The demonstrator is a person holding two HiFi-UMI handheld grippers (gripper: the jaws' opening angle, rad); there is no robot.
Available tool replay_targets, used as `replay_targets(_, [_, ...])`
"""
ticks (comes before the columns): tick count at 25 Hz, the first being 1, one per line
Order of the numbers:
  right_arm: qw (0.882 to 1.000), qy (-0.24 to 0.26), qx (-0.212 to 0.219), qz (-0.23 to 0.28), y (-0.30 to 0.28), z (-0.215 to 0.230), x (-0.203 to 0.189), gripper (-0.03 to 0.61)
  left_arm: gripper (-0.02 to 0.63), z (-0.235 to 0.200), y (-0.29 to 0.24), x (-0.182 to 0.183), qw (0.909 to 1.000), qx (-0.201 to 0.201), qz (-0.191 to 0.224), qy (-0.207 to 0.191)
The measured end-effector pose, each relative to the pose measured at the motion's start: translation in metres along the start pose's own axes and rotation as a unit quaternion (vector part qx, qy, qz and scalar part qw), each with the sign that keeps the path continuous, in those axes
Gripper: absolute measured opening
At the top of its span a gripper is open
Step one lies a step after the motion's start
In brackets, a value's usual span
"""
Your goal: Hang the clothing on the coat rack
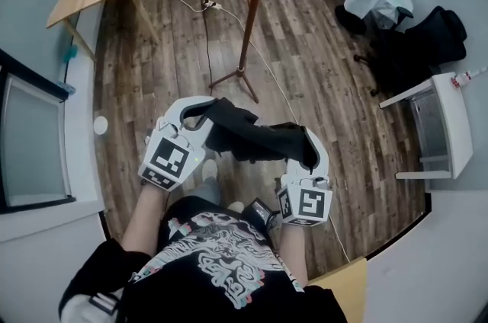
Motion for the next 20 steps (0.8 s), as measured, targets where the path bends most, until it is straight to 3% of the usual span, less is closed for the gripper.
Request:
replay_targets(6, [1.000, 0.014, 0.005, -0.009, -0.048, -0.006, 0.005, 0.021, -0.002, -0.048, -0.018, -0.006, 0.9997, 0.004, 0.023, -0.004])
replay_targets(12, [1.000, -0.005, 0.006, -0.003, -0.081, -0.004, 0.015, 0.021, -0.002, -0.080, -0.038, -0.003, 0.9992, 0.003, 0.038, -0.011])
replay_targets(16, [1.000, 0.024, 0.019, -0.005, -0.103, -0.023, 0.017, 0.021, -0.002, -0.104, -0.031, -0.014, 0.9988, 0.010, 0.046, -0.009])
replay_targets(20, [1.000, 0.022, 0.015, -0.005, -0.117, -0.027, 0.018, 0.021, -0.002, -0.114, -0.037, -0.024, 0.9990, 0.001, 0.045, -0.004])
Point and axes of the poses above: the fingertips, and each gripper's own axes: y backward along the fingers, z to its right, x out of its top, the point moved 2 cm from there along y, backward along the fingers, and after that the axes turned 15 degrees about -y, right-handed, at the moved point
